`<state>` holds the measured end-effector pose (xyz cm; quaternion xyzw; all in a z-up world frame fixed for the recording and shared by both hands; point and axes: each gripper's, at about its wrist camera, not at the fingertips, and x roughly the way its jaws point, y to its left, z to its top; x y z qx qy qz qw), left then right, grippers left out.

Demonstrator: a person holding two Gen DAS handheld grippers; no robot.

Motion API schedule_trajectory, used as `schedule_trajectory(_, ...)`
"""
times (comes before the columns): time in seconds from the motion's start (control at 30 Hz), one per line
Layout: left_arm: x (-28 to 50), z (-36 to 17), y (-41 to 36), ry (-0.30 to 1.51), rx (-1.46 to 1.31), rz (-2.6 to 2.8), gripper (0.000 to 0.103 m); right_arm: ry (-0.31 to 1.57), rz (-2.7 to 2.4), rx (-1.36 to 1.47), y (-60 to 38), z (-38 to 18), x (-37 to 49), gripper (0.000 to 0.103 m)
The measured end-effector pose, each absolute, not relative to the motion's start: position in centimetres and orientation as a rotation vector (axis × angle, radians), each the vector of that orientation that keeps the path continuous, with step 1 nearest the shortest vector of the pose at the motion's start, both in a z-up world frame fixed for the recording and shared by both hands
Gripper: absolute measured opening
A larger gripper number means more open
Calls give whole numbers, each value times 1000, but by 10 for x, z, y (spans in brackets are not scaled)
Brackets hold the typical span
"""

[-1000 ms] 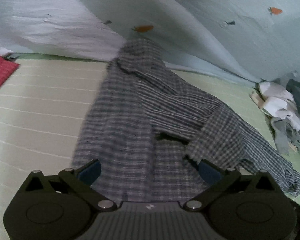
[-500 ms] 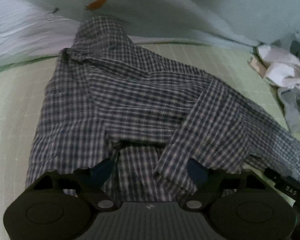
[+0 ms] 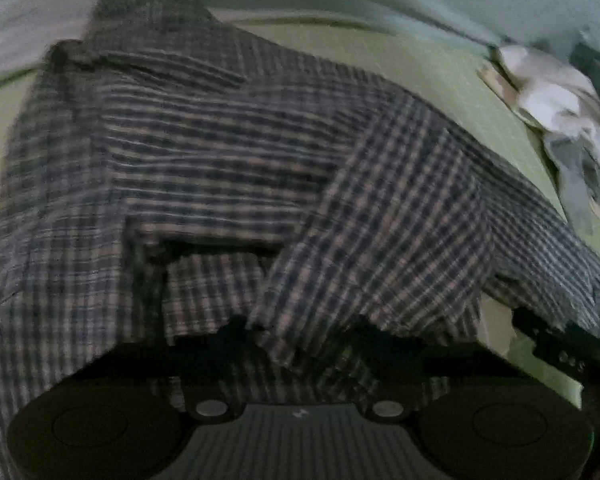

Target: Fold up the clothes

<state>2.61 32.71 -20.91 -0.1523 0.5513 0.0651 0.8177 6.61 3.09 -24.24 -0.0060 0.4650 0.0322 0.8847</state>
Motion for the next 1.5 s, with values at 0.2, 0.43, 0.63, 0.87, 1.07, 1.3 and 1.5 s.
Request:
schedule_trajectory(0.2,2,-186,319,1114,-347,91,4,1004,68,112,23,-229,55,103)
schedule_trajectory(0.43,-44,-150,313,1003,-378,90,4,939,144,83,32,-195,20,103)
schedule_trajectory(0.63,-91,-136,317,962,-424,123,4,918,238,13,53,-183,-19,103)
schedule_trajectory(0.87,-144,-128,327,939,-456,149,4,911,306,-22,74,-173,-60,103)
schedule_trajectory(1.07,-183,-129,336,942,-487,171,4,929,349,-56,93,-176,-88,103)
schedule_trajectory(1.3,-223,-134,350,951,-552,214,4,949,399,-97,115,-178,-122,103)
schedule_trajectory(1.5,-252,-142,365,957,-654,244,4,974,420,-127,131,-184,-137,103)
